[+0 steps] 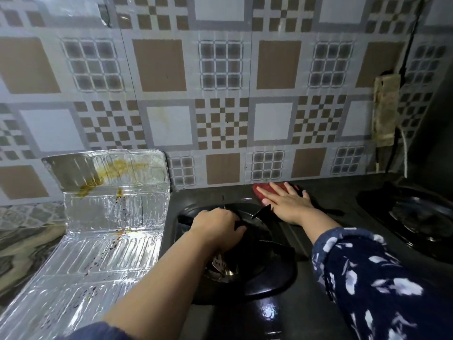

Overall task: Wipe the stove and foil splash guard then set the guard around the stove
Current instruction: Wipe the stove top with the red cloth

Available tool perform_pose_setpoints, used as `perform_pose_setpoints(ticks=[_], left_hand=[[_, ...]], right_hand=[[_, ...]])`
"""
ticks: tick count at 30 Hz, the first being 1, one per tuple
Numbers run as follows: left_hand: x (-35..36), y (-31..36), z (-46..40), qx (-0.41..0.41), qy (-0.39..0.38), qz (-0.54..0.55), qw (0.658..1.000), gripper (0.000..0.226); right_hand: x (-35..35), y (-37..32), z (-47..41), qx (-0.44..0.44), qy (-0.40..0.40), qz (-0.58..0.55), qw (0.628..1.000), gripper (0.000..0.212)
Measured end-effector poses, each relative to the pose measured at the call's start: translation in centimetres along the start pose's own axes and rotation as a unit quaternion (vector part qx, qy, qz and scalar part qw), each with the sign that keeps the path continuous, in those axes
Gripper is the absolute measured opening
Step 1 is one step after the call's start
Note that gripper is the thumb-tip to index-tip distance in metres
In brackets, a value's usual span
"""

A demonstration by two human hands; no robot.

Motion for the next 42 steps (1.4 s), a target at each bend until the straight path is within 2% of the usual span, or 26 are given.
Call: perform_pose_setpoints(ticks=[5, 9, 15, 20, 27, 33, 38, 42], left_hand=[[-2.2, -2.5, -0.2, 0.031, 0.098, 0.068, 0.992, 0.028], [-3.2, -5.7, -0.6, -0.033, 0.196, 0.095, 0.975, 0.023], [-1.8, -10.1, -0.9, -0.199, 0.124, 0.066, 0.97, 0.05], [-1.1, -10.5, -0.4, -0.256, 0.083, 0.071, 0.961, 0.062], [-1.2, -10.9, -0.8, -0.268, 0.05, 0.037, 0.961, 0.067], [-1.9, -9.6, -1.4, -0.207, 0.086, 0.03, 0.974, 0.053], [-1.3, -6.3, -2.5, -0.175, 0.078, 0.021, 0.981, 0.047], [-0.8, -4.3, -1.8, -0.184, 0.063, 0.013, 0.981, 0.049]], right_hand=[[-0.6, -0.5, -3.0, -0.074, -0.017, 0.021, 0.997, 0.045], [-1.4, -1.8, -5.3, -0.141, -0.025, 0.044, 0.989, 0.048], [-2.5, -5.8, -8.6, -0.241, -0.03, 0.035, 0.97, 0.047], [-2.5, -10.3, -10.9, -0.325, -0.047, 0.023, 0.944, 0.048], [-3.2, -16.5, -11.5, -0.436, -0.042, 0.039, 0.898, 0.047], [-3.5, -13.7, -10.3, -0.425, -0.065, 0.044, 0.902, 0.045], [-3.4, -9.7, -8.9, -0.346, -0.069, 0.021, 0.936, 0.036], [-2.5, -4.0, -6.8, -0.248, -0.028, 0.024, 0.968, 0.043]])
Point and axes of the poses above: each hand's wrist, its own z-axis away from the middle knuckle, its own x-axis out of the palm, y = z × x, the point moved 3 cm from there along -z, towards the middle knuckle, and after that the axes turned 11 degrees about z, right-handed, at the moved point
